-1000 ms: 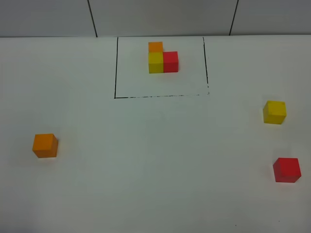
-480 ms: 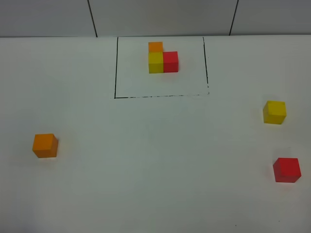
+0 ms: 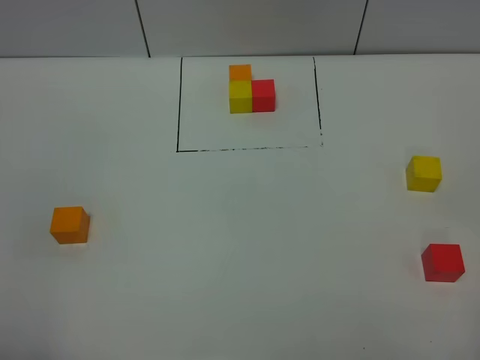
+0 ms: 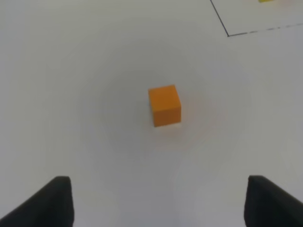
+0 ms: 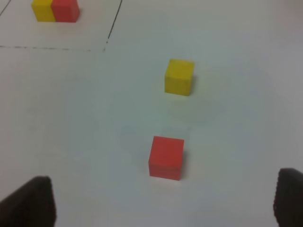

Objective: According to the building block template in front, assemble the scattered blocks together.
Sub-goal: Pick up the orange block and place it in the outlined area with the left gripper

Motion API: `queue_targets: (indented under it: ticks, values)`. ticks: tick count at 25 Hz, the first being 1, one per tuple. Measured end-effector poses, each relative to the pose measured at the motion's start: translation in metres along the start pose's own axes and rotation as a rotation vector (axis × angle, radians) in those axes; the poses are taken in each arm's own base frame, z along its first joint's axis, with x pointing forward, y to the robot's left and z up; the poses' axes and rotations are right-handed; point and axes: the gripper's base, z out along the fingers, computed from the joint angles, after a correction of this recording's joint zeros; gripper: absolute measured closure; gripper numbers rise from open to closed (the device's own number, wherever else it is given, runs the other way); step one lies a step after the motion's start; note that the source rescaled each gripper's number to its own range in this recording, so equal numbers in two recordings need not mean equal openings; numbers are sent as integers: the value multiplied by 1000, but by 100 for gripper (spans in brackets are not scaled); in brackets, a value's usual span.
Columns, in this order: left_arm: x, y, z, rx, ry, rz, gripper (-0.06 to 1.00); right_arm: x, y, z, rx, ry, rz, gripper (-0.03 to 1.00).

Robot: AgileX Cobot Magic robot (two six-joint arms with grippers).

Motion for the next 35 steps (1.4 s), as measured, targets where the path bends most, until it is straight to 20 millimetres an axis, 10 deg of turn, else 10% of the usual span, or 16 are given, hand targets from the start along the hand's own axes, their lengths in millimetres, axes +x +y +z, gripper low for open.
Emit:
queue_targets:
  ticks: [8, 22, 35]
  values:
    - [-50, 6, 52, 16, 244, -23, -2, 0, 0, 0, -3, 0, 3, 14]
    - [-129, 18, 236, 51, 753, -142, -6, 0, 0, 0, -3, 0, 4, 15]
    - [-104, 6, 291, -30, 959, -152, -5, 0, 0, 0, -3, 0, 3, 18]
